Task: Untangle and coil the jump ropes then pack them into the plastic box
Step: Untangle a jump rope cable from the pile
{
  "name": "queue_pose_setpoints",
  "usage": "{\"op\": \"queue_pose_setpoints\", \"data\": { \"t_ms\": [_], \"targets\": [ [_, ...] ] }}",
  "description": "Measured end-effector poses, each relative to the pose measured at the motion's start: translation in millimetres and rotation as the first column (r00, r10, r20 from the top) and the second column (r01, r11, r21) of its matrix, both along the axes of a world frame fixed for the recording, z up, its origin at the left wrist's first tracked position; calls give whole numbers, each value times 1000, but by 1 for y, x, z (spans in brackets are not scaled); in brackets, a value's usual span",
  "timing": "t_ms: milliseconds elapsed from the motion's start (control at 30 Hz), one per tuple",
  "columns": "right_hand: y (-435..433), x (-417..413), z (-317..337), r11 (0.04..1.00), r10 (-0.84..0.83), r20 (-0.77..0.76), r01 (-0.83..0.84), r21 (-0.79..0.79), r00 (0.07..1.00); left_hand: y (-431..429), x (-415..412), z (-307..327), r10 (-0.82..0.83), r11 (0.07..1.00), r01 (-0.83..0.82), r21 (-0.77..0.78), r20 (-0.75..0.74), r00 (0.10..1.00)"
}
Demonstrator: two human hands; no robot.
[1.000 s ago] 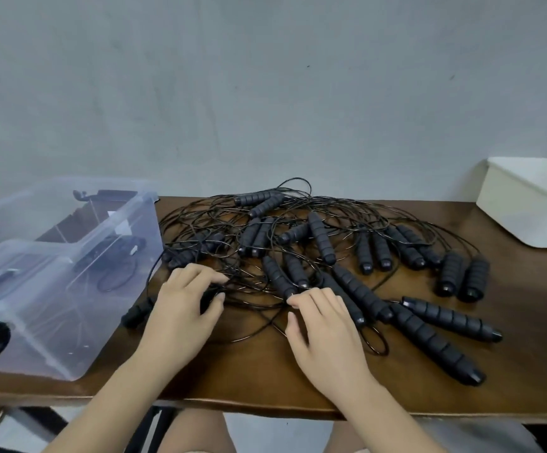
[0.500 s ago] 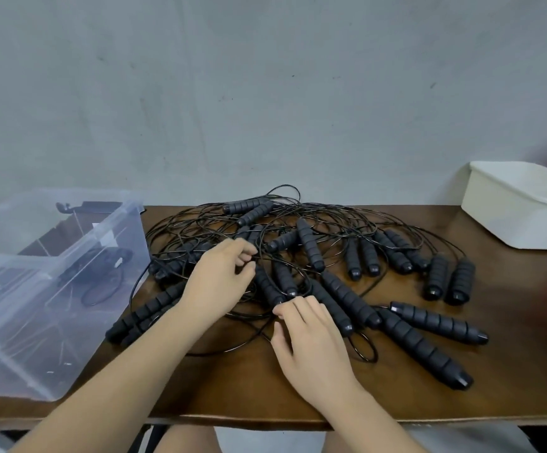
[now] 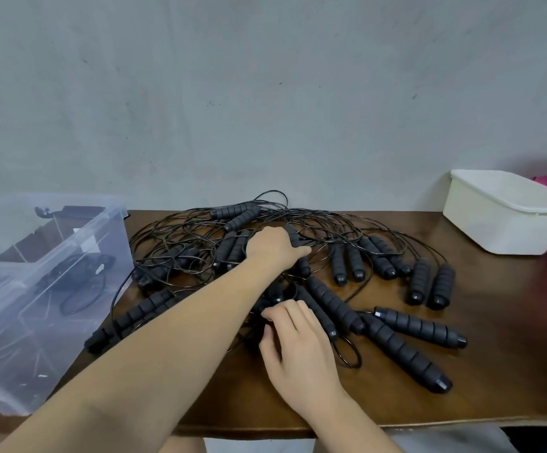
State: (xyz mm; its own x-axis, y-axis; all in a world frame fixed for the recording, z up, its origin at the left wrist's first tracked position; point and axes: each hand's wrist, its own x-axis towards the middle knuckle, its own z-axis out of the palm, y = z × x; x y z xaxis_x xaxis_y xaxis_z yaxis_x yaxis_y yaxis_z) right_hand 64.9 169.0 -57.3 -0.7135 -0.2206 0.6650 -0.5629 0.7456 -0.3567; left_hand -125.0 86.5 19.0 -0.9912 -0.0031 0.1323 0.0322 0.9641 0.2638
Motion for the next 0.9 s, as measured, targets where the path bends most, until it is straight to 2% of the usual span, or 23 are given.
{"op": "queue_pose_setpoints", "data": {
  "t_ms": [200,400,500,567,633,733,833,900],
  "targets": [
    [3,1,13,986,63,18,-59,-156,998,12,-6,3,14,1000,-14,-22,-3,1000],
    [34,-47,64,933,-42,94,73,-353,995,2,-4,11,12,968,-28,248,66,998],
    [50,-90,82,922,-92,298,194,-336,950,-9,12,12,-42,913,58,405,-47,998],
    [54,-113,88,916,-52,491,238,-324,869,-16,27,9,-49,867,109,486,-135,990],
    [52,-129,89,910,-2,583,244,-336,813,-20,40,3,-65,826,165,539,-200,978],
    [47,-140,79,868,91,578,220,-445,811,-31,55,-8,-168,780,278,561,-240,956],
    [48,-136,63,822,166,522,176,-542,837,-45,59,-16,-291,779,411,473,-307,906],
    [51,-131,59,821,252,494,87,-565,832,-56,55,-12,-204,779,408,477,-423,883]
  ]
}}
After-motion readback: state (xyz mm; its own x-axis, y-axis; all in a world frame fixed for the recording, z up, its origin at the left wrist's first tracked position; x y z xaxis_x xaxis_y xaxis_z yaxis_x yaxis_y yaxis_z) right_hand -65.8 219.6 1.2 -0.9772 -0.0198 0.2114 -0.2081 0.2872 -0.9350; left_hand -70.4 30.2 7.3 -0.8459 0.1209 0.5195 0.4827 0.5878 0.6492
